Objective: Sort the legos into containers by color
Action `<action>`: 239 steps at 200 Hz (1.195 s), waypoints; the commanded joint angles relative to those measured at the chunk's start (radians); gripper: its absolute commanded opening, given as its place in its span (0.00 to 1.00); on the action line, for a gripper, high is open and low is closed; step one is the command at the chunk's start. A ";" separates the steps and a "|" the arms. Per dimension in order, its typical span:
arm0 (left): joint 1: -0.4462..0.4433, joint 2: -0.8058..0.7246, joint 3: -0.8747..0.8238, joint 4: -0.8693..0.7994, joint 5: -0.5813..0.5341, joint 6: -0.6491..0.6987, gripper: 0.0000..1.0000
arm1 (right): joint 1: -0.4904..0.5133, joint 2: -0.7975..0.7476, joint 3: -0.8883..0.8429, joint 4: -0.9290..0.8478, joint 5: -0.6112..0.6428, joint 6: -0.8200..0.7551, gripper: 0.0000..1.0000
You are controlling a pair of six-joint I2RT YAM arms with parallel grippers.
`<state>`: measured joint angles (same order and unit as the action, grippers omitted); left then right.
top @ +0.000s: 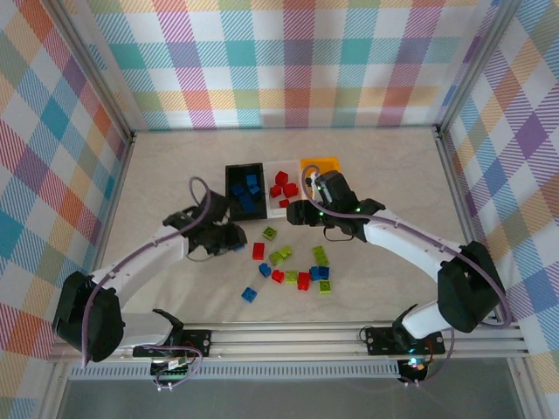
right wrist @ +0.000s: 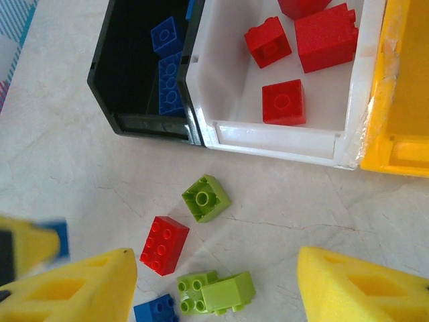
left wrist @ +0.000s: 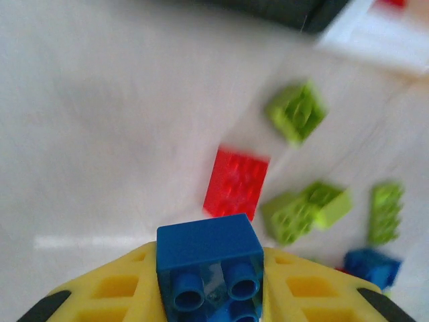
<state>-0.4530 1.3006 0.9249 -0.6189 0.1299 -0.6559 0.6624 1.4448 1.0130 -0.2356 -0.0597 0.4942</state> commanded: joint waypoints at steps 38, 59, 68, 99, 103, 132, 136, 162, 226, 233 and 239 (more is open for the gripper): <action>0.114 0.361 0.410 0.013 -0.076 0.142 0.29 | -0.013 -0.052 -0.050 0.004 0.026 0.028 0.66; 0.119 0.494 0.552 -0.010 -0.108 0.159 0.29 | -0.016 -0.065 -0.069 0.001 0.035 0.032 0.67; 0.119 0.550 0.609 -0.032 -0.120 0.167 0.29 | -0.018 -0.072 -0.076 0.000 0.035 0.038 0.67; 0.119 0.689 0.754 -0.087 -0.145 0.175 0.42 | -0.022 -0.099 -0.094 -0.005 0.041 0.045 0.68; 0.119 0.700 0.766 -0.094 -0.149 0.175 0.48 | -0.023 -0.102 -0.094 -0.006 0.041 0.044 0.68; 0.117 0.687 0.782 -0.100 -0.133 0.180 0.70 | -0.028 -0.121 -0.091 -0.011 0.047 0.046 0.73; 0.116 0.674 0.776 -0.099 -0.128 0.178 0.71 | -0.029 -0.123 -0.091 -0.012 0.047 0.046 0.73; 0.090 0.527 0.637 -0.032 -0.062 0.149 0.78 | -0.036 -0.136 -0.100 -0.004 0.047 0.046 0.75; -0.152 0.046 0.057 -0.016 -0.053 0.127 0.84 | -0.053 -0.139 -0.146 0.027 0.028 0.055 0.75; -0.178 0.002 -0.007 -0.018 -0.050 0.108 0.84 | -0.053 -0.137 -0.152 0.031 0.026 0.056 0.75; -0.201 -0.038 -0.052 -0.016 -0.046 0.091 0.85 | -0.055 -0.134 -0.155 0.035 0.024 0.058 0.75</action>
<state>-0.6010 1.3571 1.0378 -0.6014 0.0700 -0.5114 0.6159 1.3247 0.8783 -0.2329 -0.0204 0.5392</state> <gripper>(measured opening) 0.843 0.751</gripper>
